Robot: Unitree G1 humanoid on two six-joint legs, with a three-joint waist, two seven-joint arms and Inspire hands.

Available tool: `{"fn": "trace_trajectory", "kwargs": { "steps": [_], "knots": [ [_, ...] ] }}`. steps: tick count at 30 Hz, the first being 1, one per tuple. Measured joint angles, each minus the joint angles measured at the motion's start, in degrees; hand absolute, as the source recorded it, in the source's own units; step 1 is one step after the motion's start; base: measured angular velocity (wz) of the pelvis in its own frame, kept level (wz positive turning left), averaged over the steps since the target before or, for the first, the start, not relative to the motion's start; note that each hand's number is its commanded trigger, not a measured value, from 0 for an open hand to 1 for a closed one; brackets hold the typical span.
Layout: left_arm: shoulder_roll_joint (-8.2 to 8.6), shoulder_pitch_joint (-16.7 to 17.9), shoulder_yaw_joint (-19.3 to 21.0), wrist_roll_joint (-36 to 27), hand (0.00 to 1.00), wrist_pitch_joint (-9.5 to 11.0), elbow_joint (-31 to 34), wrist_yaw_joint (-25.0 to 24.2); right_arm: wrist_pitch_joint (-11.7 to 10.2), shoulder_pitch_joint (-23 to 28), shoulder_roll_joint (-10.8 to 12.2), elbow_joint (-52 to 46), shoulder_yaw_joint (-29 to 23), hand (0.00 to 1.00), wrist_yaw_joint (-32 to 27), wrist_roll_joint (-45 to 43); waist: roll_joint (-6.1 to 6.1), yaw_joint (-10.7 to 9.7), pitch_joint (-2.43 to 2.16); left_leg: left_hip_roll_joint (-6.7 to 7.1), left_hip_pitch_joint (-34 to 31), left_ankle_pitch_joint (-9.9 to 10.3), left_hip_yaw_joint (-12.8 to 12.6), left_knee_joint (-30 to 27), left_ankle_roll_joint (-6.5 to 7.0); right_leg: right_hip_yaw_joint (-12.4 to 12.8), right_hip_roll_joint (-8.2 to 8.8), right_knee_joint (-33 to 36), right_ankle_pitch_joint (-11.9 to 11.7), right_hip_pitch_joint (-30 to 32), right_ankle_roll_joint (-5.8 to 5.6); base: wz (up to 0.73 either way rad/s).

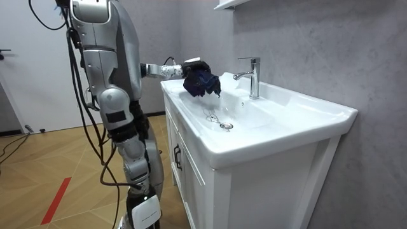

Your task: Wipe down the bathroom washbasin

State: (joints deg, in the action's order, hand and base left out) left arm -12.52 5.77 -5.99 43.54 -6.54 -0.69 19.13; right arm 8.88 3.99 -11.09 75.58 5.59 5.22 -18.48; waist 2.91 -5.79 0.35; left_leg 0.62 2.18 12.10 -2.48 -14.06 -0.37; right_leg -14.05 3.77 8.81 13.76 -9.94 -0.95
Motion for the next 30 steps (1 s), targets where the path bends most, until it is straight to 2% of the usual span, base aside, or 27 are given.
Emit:
{"fn": "trace_trajectory", "kwargs": {
  "steps": [3,4,7,9,12,16,18,21,25,28,30],
  "knots": [
    [-0.03,-0.01,-0.25,3.92,1.00,-1.16,-2.02,-1.33,-0.05,-0.17,-0.06,-0.14,0.35,0.00,-0.26,0.05,0.23,-0.02,0.24,-0.06,-0.12,0.00,-0.61,-0.46,0.00,0.97,-0.01,-0.06,0.00,0.20,0.00,-0.13],
    [-0.29,-0.01,-0.97,5.38,1.00,-1.88,-2.18,-2.00,-0.04,-0.16,-0.10,-0.15,0.56,0.00,-0.37,0.21,0.37,-0.02,0.14,-0.07,-0.46,0.00,-0.75,-0.50,0.00,1.13,-0.01,-0.04,0.00,0.56,0.00,-0.10],
    [-0.57,-0.04,-1.49,7.40,1.00,-2.04,-2.71,-2.49,-0.05,0.11,-0.12,0.24,0.79,0.00,-0.86,0.32,0.58,-0.29,0.28,-0.10,-0.57,0.00,-1.13,-0.42,0.00,1.46,0.00,0.00,-0.01,0.86,0.01,-0.06],
    [-1.78,-1.08,-3.04,8.87,1.00,-3.28,-4.37,-3.61,-0.05,0.27,-0.27,0.67,1.08,0.00,-0.95,0.29,0.68,-0.45,0.26,-0.10,-0.48,0.00,-1.28,-0.39,0.00,1.98,-0.01,0.09,-0.02,0.86,0.03,-0.04],
    [-2.18,-2.71,-3.48,10.77,1.00,-4.05,-6.18,-4.89,-0.06,0.24,-0.64,0.76,1.05,0.00,-1.18,0.23,0.99,-1.19,0.37,-0.11,-0.62,0.00,-1.43,-0.24,0.00,2.34,-0.01,0.22,-0.02,0.83,0.03,-0.02],
    [-2.59,-3.79,-3.51,11.22,1.00,-4.46,-6.50,-6.02,-0.06,-0.01,-0.89,0.76,1.05,0.00,-1.46,0.24,1.13,-2.10,0.56,-0.18,-0.56,0.00,-1.91,-0.21,0.00,2.67,-0.01,0.43,-0.03,0.96,0.02,-0.02],
    [-3.30,-5.38,-4.68,11.21,1.00,-4.76,-8.68,-6.34,-0.03,-0.03,-1.12,0.54,1.04,0.00,-1.55,0.25,1.39,-2.46,0.57,-0.22,-0.66,0.01,-1.92,-0.24,0.01,2.65,0.00,0.84,-0.04,1.23,0.02,0.00],
    [-4.77,-6.60,-7.04,11.22,1.00,-5.33,-10.03,-8.19,-0.04,-0.11,-1.36,0.12,1.02,0.00,-2.23,0.36,2.11,-3.38,0.25,-0.29,-1.69,0.03,-1.93,-0.56,0.05,2.46,0.00,1.12,-0.10,2.13,-0.01,0.03],
    [-4.75,-7.04,-8.61,11.23,1.00,-5.70,-10.75,-11.15,-0.06,0.06,-1.41,-0.01,1.02,0.00,-2.75,0.36,2.49,-3.69,0.14,-0.40,-1.55,0.05,-2.25,-0.57,0.08,2.46,-0.01,1.34,-0.14,2.13,-0.03,0.00],
    [-4.75,-7.85,-9.68,11.22,1.00,-5.94,-11.64,-12.60,-0.06,0.05,-1.42,-0.27,1.05,0.00,-3.21,0.43,2.23,-3.69,0.35,-0.52,-1.47,0.05,-2.62,-0.60,0.08,2.46,-0.02,1.66,-0.13,2.16,-0.03,0.00],
    [-4.61,-7.90,-10.28,11.23,1.00,-5.94,-12.51,-13.89,-0.11,-0.01,-1.44,-0.83,1.05,0.00,-3.42,0.30,2.36,-3.65,0.33,-0.73,-1.46,0.07,-3.64,-0.68,0.12,2.72,-0.05,1.67,-0.13,2.25,-0.04,-0.05]
  ]
}}
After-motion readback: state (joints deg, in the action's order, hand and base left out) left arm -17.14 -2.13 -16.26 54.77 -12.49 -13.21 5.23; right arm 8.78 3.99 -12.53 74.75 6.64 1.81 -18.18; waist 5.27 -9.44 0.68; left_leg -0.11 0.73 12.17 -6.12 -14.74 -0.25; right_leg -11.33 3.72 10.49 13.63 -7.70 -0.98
